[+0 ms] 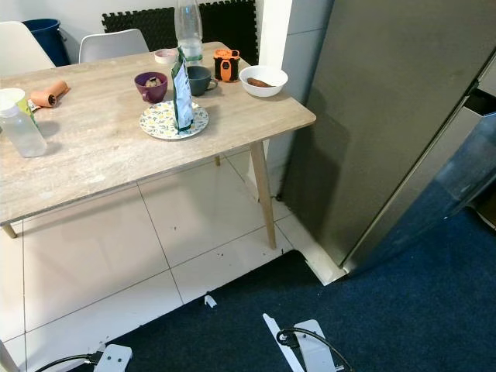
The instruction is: Restocking fridge
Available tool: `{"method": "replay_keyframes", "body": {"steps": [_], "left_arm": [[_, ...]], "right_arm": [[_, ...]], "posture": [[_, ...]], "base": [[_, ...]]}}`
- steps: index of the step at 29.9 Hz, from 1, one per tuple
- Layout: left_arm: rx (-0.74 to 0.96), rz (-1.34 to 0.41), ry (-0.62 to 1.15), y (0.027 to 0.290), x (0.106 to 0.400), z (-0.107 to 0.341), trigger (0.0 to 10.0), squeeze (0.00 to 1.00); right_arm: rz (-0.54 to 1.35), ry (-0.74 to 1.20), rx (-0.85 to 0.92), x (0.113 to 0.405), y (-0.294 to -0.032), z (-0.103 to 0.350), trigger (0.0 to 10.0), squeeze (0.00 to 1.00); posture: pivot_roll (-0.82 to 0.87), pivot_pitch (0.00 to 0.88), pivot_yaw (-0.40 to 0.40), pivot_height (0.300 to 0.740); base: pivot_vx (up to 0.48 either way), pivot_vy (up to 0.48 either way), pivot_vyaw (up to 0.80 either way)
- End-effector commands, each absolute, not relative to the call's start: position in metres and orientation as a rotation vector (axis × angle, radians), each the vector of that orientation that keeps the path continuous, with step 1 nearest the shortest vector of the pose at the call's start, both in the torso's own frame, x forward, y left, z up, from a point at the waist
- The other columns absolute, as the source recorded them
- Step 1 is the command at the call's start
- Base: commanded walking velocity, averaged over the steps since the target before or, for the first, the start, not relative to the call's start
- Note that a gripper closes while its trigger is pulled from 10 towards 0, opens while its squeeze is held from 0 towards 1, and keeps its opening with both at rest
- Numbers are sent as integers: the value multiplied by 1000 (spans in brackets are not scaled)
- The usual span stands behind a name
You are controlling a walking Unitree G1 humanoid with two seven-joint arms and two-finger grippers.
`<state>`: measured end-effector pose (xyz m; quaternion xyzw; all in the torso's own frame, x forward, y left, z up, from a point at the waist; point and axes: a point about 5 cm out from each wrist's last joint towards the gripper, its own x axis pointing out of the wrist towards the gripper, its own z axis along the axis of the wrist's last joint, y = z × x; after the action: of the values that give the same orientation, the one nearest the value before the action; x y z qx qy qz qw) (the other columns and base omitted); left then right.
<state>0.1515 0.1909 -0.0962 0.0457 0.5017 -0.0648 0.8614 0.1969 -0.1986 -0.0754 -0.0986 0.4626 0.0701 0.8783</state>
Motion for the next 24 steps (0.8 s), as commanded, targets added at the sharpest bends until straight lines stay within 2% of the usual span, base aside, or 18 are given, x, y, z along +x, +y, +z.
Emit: {"method": "replay_keyframes", "body": {"steps": [1,15,24], "left_arm": [[22,-224,1107,163,136,-104,10000,0],[43,-222,1143,167,131,-106,10000,0],[22,-229,1142,166,133,-106,10000,0]], "right_arm": [[141,977,-209,192,-203,-77,10000,0],[156,991,-208,187,-199,-80,10000,0],[162,992,-201,187,-196,-81,10000,0]], "posture": [[-24,130,-45,740],[-25,126,-48,740],[-23,120,-49,740]], "base": [[0,0,0],[0,0,0],[0,-390,0]]}}
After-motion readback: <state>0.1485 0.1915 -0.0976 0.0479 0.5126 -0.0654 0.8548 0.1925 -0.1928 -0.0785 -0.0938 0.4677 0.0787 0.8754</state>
